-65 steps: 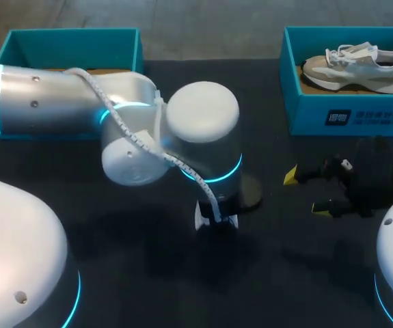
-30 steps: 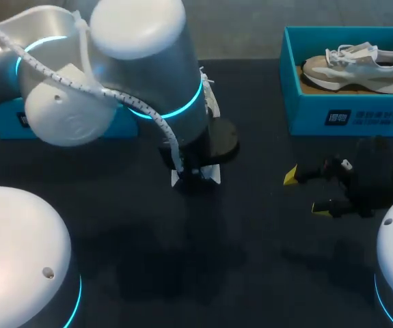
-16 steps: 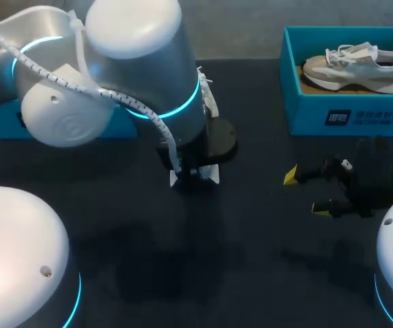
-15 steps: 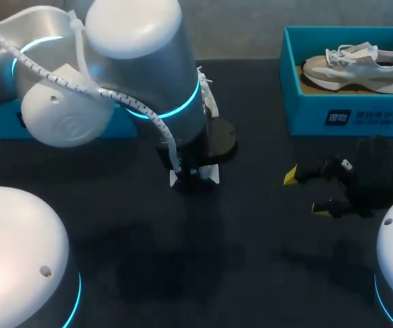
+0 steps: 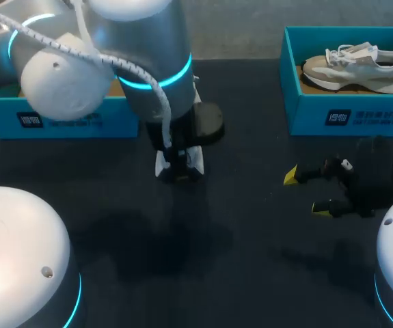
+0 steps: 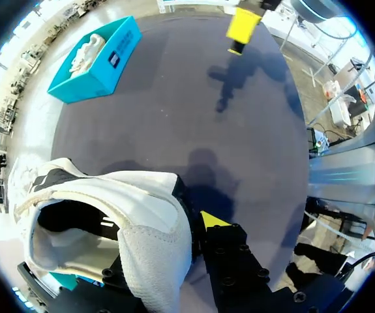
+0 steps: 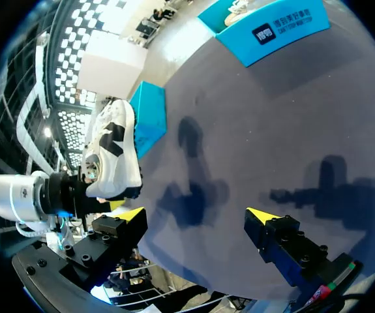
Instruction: Take the shoe out of the shoebox, open the shoe tongue, remove and reinsert the insole, then place the shoe into the shoebox
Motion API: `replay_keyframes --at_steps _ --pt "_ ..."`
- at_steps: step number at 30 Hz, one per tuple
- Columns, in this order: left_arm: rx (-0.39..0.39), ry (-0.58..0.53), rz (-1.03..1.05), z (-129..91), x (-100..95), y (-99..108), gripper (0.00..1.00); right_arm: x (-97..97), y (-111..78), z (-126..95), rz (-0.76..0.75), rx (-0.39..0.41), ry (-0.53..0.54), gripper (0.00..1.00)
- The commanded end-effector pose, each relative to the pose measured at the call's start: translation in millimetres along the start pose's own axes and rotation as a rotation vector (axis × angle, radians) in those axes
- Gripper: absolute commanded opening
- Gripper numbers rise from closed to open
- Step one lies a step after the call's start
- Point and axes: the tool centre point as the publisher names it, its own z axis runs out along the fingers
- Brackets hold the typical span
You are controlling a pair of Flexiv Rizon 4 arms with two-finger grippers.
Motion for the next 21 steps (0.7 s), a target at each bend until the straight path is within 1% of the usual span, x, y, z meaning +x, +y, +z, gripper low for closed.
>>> replay_keyframes --at_steps 1,3,4,5,7,12,13,14,18,20,21 --pt "-0.001 0.013 -0.003 -19 -21.5 23 0.0 0.3 -2.9 -3 0.0 -0.003 -0.001 1.0" --pt "-0.006 0.019 -0.007 -27 -31.4 32 0.0 0.3 -2.9 -3 0.0 -0.003 -0.001 1.0" --pt "-0.006 0.019 -0.007 -27 -31.4 32 0.0 0.3 -2.9 -3 0.0 -0.003 -0.001 1.0" --pt "-0.01 0.027 -0.009 -35 -40.4 42 0.0 0.3 -2.9 -3 0.0 -0.003 -0.001 1.0" --pt "-0.013 0.037 -0.013 -42 -50.4 54 0.0 0.3 -2.9 -3 0.0 -0.003 -0.001 1.0" --pt "-0.024 0.039 -0.023 -54 -75.3 83 0.0 0.3 -2.9 -3 0.0 -0.003 -0.001 1.0" --pt "-0.024 0.038 -0.023 -55 -77.3 86 0.0 0.3 -2.9 -3 0.0 -0.003 -0.001 1.0" --pt "-0.024 0.043 -0.021 -59 -84.3 94 0.0 0.3 -2.9 -3 0.0 -0.003 -0.001 1.0" --pt "-0.043 0.048 -0.024 -61 -99.4 115 0.0 0.3 -2.9 -3 0.0 -0.003 -0.001 1.0" --pt "-0.044 0.049 -0.026 -62 -101.4 118 0.0 0.3 -2.9 -3 0.0 -0.003 -0.001 1.0" --pt "-0.045 0.054 -0.027 -63 -107.7 131 0.0 0.3 -2.9 -3 0.0 -0.003 -0.001 1.0"
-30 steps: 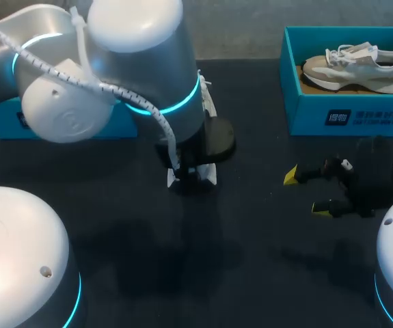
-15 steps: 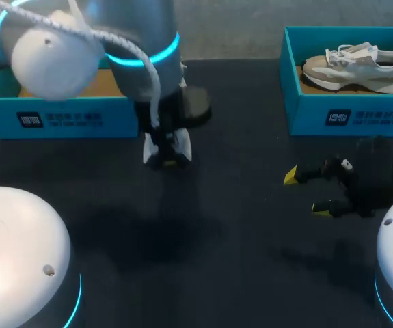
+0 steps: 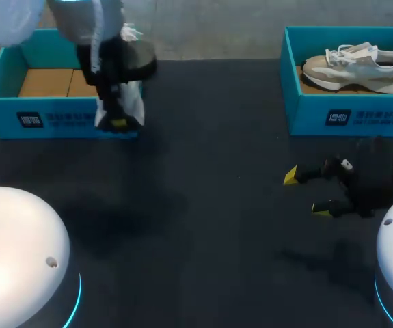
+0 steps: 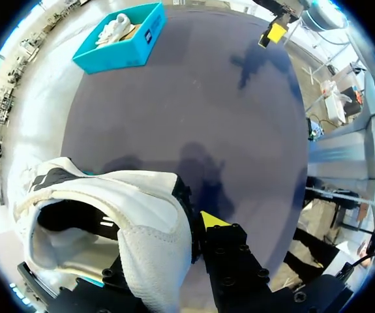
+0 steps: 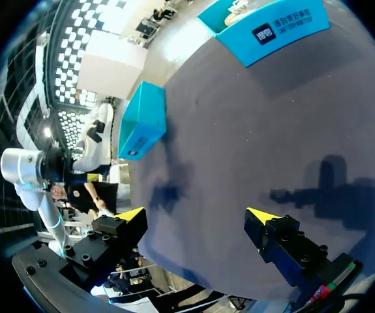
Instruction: Take the shoe out of the shoebox, open the shoe tongue, remove and reinsert the insole, then place the shoe into the shoebox
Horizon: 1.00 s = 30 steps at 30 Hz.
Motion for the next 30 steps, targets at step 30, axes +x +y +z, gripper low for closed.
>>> replay_keyframes --at_steps 30 --pt "-0.022 0.008 -0.087 -14 -117.8 176 0.0 0.3 -2.9 -3 0.0 -0.003 -0.001 1.0"
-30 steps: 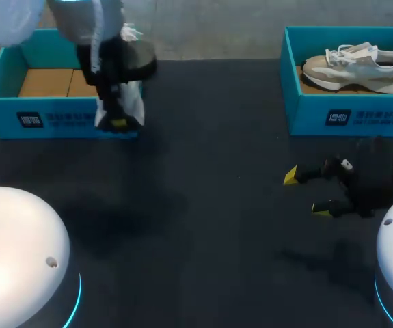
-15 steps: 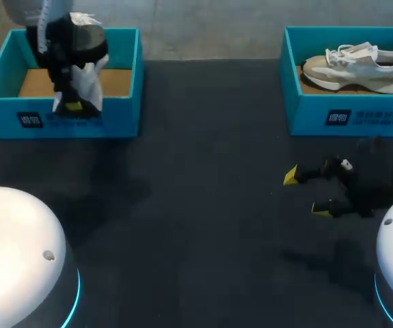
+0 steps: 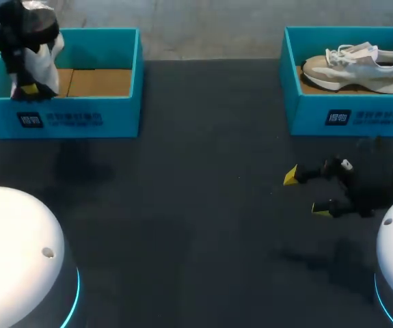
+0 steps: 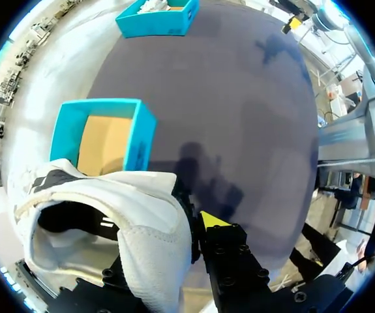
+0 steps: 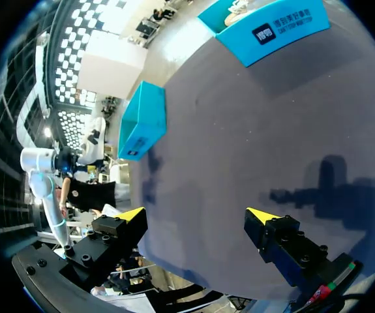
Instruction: Take the shoe out of the shoebox, open the shoe tongue, remove and reinsert the insole, then place the shoe into the shoebox
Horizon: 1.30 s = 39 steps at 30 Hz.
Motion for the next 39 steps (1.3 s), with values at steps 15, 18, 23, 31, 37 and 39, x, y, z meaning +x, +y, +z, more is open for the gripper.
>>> replay_keyframes --at_steps 15,18,23,31,37,39 --pt "0.01 0.05 -0.014 13 -63.5 56 0.0 0.3 -2.9 -3 0.0 -0.003 -0.001 1.0" --pt "0.034 0.085 -0.004 17 -81.2 64 0.0 0.3 -2.9 -3 0.0 -0.003 -0.001 1.0" --pt "0.04 0.09 0.003 25 -104.7 73 0.0 0.3 -2.9 -3 0.0 -0.003 -0.001 1.0" --pt "0.057 0.092 0.059 38 -132.8 83 0.0 0.3 -2.9 -3 0.0 -0.003 -0.001 1.0" --pt "0.062 0.09 0.029 39 -136.9 86 0.0 0.3 -2.9 -3 0.0 -0.003 -0.001 1.0" --pt "0.062 0.09 0.029 39 -136.9 86 0.0 0.3 -2.9 -3 0.0 -0.003 -0.001 1.0"
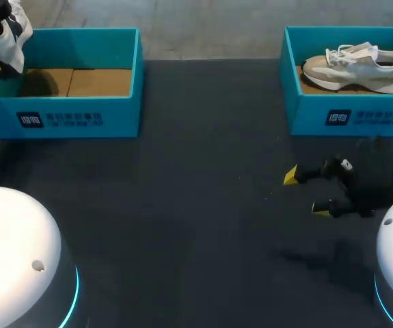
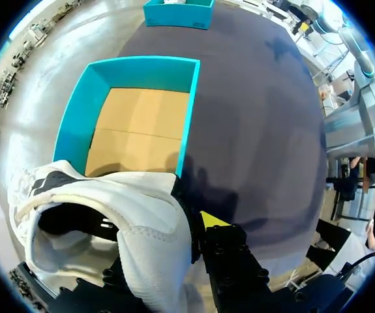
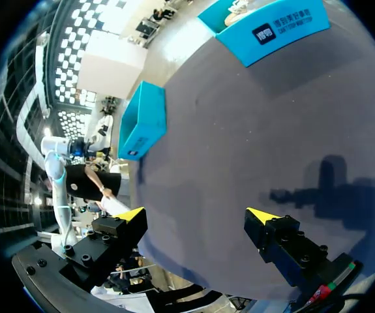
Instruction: Take the shoe out of the shoebox, open the shoe tongue, remove and reinsert the insole, then place the shoe into the shoebox
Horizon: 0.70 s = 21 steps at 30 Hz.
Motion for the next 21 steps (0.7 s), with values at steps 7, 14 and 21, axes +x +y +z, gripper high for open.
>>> replay_keyframes --at_steps 7,14,21 --pt "-0.002 0.014 0.002 -3 -3.7 -1 0.0 0.3 -2.9 -3 0.0 -0.003 -0.001 1.0" --pt "-0.106 0.059 0.228 -3 -3.1 0 0.0 0.3 -2.9 -3 0.0 -0.003 -0.001 1.0" --pt "-0.234 0.022 0.654 -5 -15.6 23 0.0 0.3 -2.9 -3 0.0 -0.003 -0.001 1.0"
